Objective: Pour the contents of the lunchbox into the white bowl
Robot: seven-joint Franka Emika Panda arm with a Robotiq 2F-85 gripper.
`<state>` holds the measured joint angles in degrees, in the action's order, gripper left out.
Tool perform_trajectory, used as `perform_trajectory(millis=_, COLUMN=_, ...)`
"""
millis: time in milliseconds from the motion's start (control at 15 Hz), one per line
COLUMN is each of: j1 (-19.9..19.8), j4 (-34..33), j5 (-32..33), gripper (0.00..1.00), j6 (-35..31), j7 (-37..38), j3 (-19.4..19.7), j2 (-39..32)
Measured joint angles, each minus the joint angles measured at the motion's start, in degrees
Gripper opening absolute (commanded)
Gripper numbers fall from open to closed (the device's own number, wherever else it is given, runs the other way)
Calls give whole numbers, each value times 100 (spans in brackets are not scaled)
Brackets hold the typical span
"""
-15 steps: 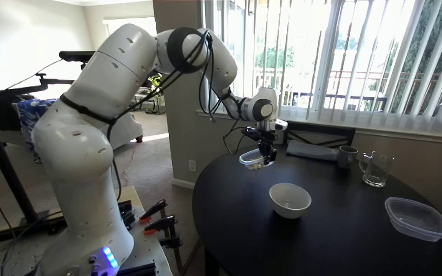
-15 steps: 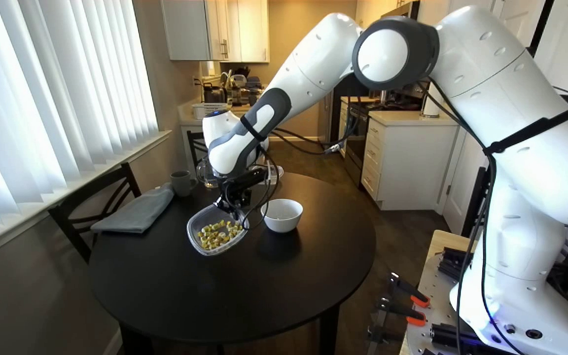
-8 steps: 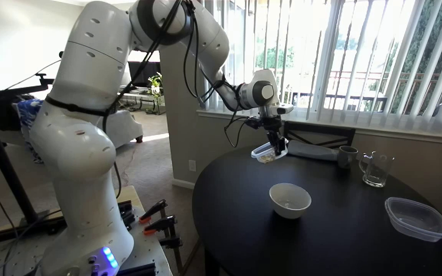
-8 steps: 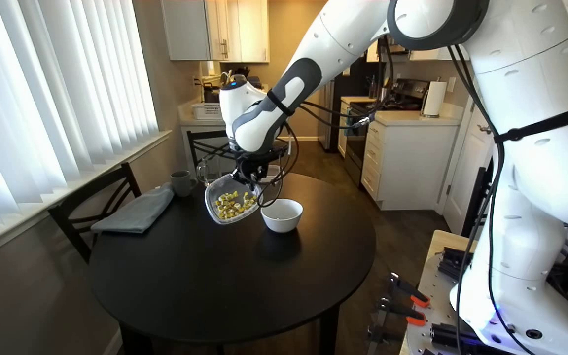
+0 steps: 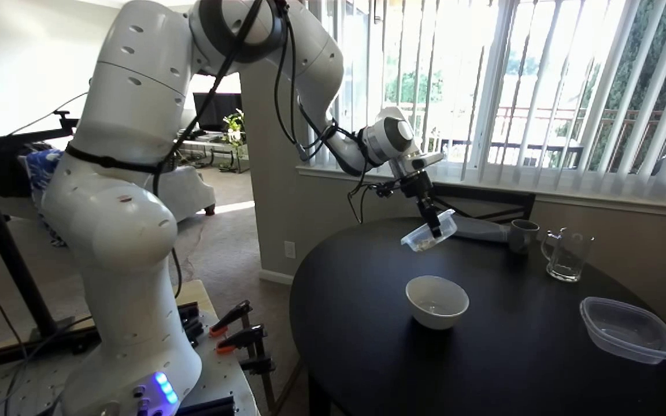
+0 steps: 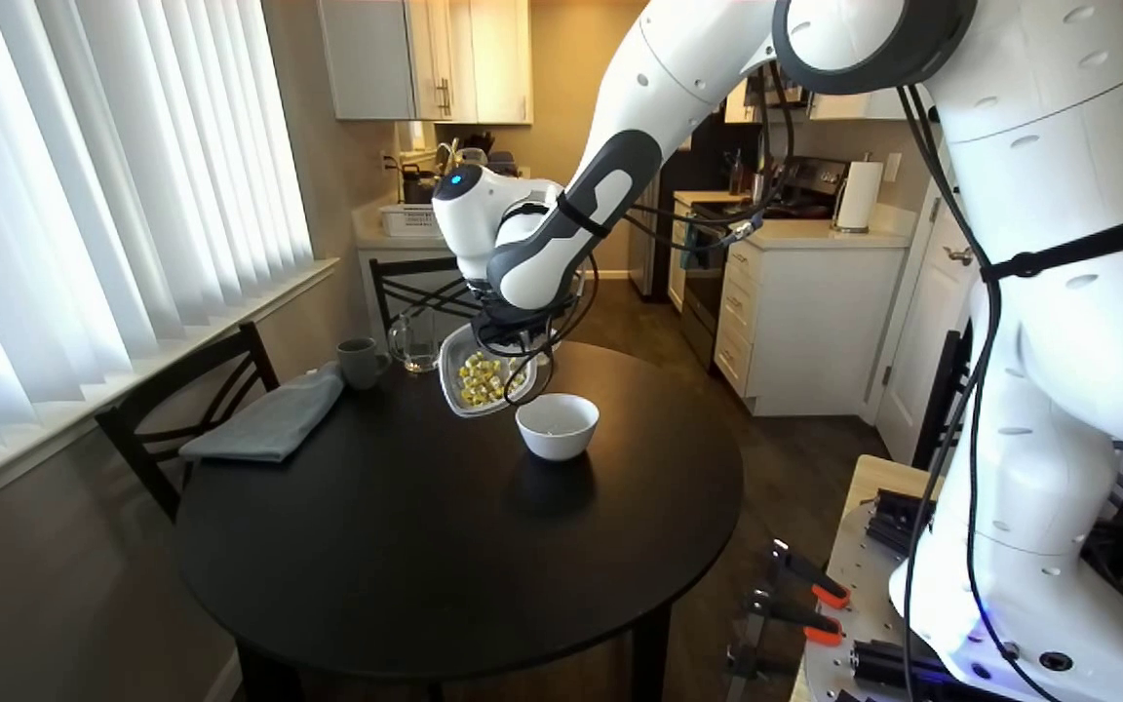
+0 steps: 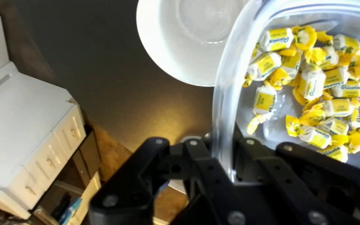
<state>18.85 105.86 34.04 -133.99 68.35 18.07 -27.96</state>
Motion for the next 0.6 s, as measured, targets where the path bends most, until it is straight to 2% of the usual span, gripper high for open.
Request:
perform_trajectory(millis=267, j1=54, j4=-8, j5=750, gripper=3, j6=1062, j7=1212, j3=-99, j2=0)
perform_trajectory(millis=600, j1=-89, j4=-52, j5=1119, gripper=3, j6=2717, j7=2002, j3=-424, j2=0)
